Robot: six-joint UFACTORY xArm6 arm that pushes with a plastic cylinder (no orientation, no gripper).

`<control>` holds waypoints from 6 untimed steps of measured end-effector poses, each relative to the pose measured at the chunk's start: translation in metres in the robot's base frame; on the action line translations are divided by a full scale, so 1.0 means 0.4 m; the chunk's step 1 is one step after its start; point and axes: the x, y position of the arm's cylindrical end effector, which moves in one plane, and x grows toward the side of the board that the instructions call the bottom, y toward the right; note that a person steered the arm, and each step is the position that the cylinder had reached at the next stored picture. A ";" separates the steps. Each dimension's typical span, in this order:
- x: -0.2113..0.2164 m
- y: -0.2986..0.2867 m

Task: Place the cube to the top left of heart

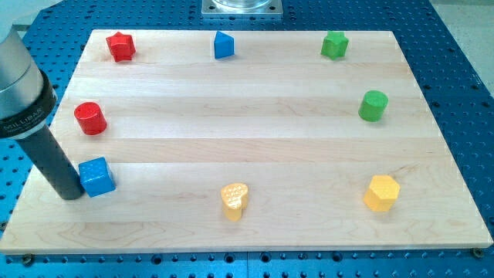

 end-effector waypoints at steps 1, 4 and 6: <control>0.029 0.000; -0.024 0.152; -0.014 0.187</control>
